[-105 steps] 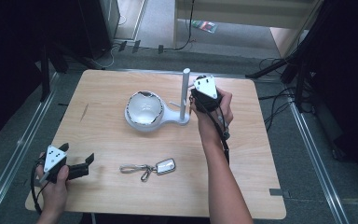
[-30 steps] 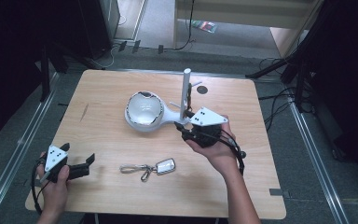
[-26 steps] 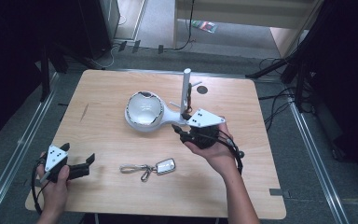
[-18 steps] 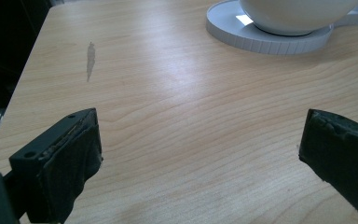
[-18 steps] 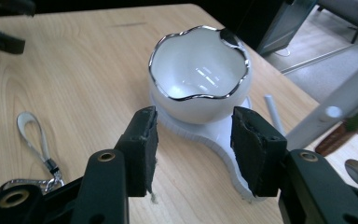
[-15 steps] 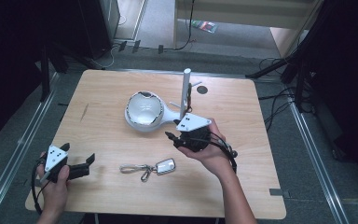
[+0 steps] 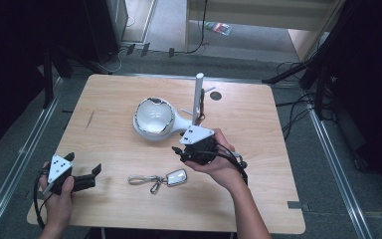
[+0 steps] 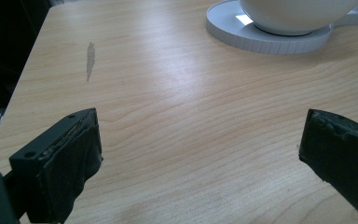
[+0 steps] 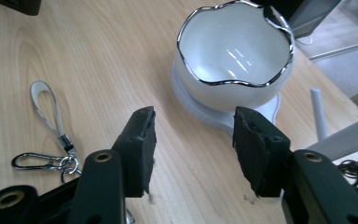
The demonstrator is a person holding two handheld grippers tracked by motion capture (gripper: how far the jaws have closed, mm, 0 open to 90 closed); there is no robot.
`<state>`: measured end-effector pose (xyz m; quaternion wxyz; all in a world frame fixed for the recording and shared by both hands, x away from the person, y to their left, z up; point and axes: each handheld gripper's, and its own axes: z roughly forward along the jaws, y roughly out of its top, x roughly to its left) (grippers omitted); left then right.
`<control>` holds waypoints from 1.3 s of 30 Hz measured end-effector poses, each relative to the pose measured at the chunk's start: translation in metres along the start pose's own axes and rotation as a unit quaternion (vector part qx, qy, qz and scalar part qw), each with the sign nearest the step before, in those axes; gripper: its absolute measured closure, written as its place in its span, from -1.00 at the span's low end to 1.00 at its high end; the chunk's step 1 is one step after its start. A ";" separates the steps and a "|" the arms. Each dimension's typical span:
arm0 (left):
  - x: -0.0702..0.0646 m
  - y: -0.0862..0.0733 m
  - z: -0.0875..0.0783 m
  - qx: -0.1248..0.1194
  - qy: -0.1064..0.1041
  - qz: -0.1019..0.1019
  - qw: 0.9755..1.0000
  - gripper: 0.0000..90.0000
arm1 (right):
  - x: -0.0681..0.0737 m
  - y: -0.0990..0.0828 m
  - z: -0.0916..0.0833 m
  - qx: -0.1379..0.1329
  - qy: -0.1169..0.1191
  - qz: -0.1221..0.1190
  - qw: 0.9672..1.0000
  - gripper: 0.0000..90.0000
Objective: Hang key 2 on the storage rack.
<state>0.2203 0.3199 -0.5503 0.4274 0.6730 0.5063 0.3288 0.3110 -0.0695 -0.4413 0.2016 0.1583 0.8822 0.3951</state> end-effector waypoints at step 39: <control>0.000 0.000 0.000 0.000 0.002 -0.002 1.000 -1.00 | 0.021 0.010 0.034 0.106 0.104 -0.072 0.986 0.24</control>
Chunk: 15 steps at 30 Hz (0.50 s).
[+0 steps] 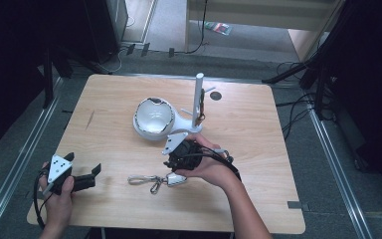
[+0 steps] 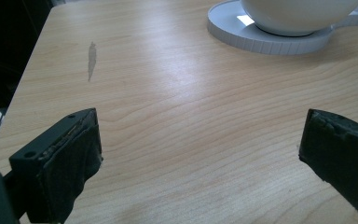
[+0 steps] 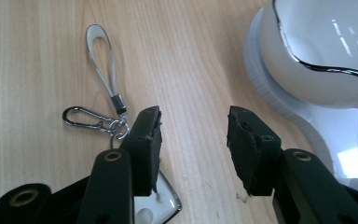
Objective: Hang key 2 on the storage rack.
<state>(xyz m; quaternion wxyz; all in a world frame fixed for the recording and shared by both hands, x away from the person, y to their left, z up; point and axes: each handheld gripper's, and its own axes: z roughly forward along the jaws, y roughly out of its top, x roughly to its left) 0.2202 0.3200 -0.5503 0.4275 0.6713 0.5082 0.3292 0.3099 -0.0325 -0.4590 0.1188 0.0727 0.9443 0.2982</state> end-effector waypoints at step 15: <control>0.000 0.000 0.000 0.001 -0.001 0.001 1.000 -1.00 | 0.004 0.008 0.014 0.031 0.021 -0.016 0.999 0.24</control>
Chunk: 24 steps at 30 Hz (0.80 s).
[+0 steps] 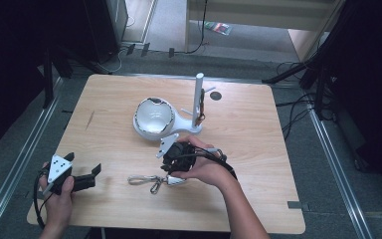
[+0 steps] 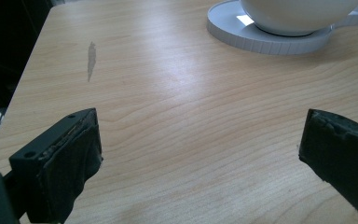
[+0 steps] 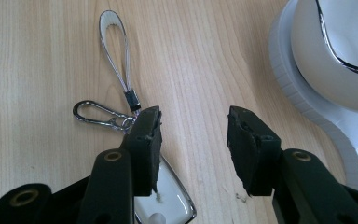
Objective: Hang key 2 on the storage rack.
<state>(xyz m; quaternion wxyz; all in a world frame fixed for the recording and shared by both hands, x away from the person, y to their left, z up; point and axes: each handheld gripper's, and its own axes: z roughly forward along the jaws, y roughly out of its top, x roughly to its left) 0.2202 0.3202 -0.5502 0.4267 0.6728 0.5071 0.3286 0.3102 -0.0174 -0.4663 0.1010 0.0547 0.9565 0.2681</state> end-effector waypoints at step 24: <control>0.000 0.000 0.000 0.001 -0.001 -0.002 1.000 -1.00 | 0.004 0.008 0.020 0.036 0.028 -0.012 0.999 0.25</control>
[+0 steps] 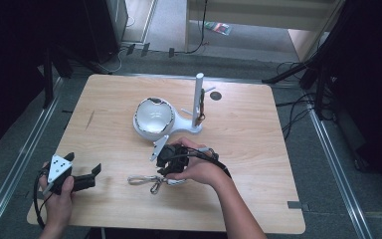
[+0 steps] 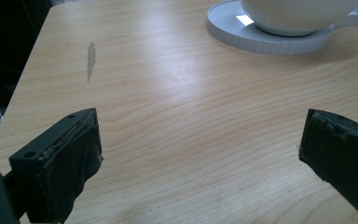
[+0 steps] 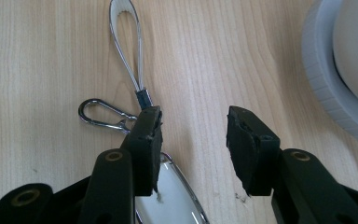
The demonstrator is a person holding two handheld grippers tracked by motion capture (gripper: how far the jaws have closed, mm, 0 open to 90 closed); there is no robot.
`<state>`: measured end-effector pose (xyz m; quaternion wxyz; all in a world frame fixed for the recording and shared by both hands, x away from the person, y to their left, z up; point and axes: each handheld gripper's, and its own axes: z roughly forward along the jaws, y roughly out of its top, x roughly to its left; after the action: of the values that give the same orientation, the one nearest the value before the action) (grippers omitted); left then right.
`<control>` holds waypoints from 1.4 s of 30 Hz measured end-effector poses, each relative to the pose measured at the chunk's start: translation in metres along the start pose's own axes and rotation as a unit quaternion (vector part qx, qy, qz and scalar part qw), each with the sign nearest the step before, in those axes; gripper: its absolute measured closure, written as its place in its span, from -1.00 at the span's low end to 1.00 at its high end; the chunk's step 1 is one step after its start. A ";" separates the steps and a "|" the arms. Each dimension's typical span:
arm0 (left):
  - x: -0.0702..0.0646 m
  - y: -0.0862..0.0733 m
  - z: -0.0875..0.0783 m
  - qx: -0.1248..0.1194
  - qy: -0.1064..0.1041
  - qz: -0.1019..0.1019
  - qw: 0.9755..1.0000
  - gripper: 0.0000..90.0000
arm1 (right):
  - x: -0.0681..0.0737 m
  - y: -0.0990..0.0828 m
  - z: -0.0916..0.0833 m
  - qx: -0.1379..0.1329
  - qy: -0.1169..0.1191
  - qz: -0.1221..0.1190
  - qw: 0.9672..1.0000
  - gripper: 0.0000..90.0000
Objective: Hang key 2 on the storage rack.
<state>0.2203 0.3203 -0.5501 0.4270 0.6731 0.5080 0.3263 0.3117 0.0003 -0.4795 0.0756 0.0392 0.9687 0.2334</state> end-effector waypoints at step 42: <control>0.000 0.000 0.000 0.001 -0.002 0.002 1.000 -1.00 | 0.015 0.021 0.038 0.098 0.074 -0.032 0.992 0.66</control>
<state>0.2205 0.3203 -0.5501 0.4267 0.6750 0.5065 0.3252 0.3044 0.0376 -0.5048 0.0068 -0.0022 0.9905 0.1371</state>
